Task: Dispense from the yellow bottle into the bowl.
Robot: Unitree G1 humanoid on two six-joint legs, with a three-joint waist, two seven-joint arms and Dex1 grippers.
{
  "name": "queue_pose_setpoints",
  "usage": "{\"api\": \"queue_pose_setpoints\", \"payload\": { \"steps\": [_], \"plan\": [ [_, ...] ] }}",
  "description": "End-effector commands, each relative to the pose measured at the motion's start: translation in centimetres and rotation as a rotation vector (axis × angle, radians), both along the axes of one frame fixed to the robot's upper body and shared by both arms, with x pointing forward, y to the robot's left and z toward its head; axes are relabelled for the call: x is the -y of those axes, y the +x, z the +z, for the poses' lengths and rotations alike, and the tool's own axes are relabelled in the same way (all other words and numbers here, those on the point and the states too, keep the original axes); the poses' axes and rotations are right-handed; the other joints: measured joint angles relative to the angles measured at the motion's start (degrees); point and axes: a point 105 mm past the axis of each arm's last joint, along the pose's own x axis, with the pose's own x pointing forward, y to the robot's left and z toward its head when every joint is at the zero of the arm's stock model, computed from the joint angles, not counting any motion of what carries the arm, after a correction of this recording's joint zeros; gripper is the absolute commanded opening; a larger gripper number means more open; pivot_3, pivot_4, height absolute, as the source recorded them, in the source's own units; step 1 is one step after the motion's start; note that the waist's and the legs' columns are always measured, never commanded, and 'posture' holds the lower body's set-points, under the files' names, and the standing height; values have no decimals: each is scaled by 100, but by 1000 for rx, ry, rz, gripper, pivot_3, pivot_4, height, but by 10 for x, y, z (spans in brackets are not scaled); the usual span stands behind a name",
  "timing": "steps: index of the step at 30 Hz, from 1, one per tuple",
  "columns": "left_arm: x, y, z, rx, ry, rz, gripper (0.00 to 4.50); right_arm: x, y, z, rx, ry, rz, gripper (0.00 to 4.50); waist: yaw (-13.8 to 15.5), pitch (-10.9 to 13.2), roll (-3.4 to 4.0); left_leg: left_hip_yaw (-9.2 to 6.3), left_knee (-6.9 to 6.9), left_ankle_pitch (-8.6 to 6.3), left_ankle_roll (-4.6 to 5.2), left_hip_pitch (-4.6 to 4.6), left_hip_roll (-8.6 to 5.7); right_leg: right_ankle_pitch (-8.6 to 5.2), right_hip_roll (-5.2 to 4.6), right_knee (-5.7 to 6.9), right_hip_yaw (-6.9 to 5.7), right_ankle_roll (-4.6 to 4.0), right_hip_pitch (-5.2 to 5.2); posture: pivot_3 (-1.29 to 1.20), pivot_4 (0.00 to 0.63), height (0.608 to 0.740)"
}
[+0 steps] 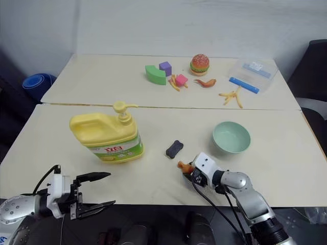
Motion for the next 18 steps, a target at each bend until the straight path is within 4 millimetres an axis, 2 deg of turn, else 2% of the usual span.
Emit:
{"api": "queue_pose_setpoints", "payload": {
  "steps": [1, 5, 7, 9, 11, 13, 16, 18],
  "plan": [
    [6, 3, 3, 33, -4, -30, 4500, 5, -9, 14, 30, 54, 24, 1774, 22, 0, 0, -2, 0, 1, 1, 0, 0, 0, 0, 0, -1, 0, 0, 0, 150, 740],
    [15, 8, 6, 46, -30, -61, 4500, 40, -14, 59, 200, 201, -59, 1774, 30, 8, 13, -1, 0, 1, 6, -7, -2, 2, -1, -4, -1, 3, -1, 0, 150, 740],
    [19, 8, 8, 47, -47, -79, 4500, 69, -24, 73, 228, 254, -124, 1774, 22, 9, 15, 2, 0, 0, 8, -6, -2, 6, 2, -1, 1, 9, 4, 0, 150, 740],
    [24, 10, 13, 44, -81, -94, 4500, 106, -35, 70, 205, 190, -202, 1774, 24, 10, 17, 2, 0, -1, 10, -5, 0, 7, 6, -4, 1, 11, 18, 0, 150, 740],
    [30, 12, 18, 38, -115, -107, 4500, 138, -44, 57, 155, 94, -272, 1774, 29, 11, 15, 1, 0, -8, 11, -2, 5, 6, 10, -22, 0, 10, 44, 0, 150, 740],
    [36, 14, 21, 21, -143, -123, 4500, 171, -45, 39, 77, 28, -401, 1774, 20, 12, 9, 2, 0, -9, 14, 1, 7, 6, 9, -35, 2, 9, 46, 0, 150, 740],
    [44, 14, 22, -8, -164, -157, 4500, 203, -38, 22, 98, -68, -481, 1774, -18, 16, 15, 12, 1, -7, 13, 9, 6, 8, 7, -24, 9, 7, 45, 0, 150, 740],
    [46, 15, 25, -9, -176, -161, 4500, 216, -28, 20, 126, -49, -543, 2490, -59, 22, 28, 25, 1, -3, 7, 16, 8, 7, 12, -11, 17, 2, 43, 0, 150, 740]
  ]
}}
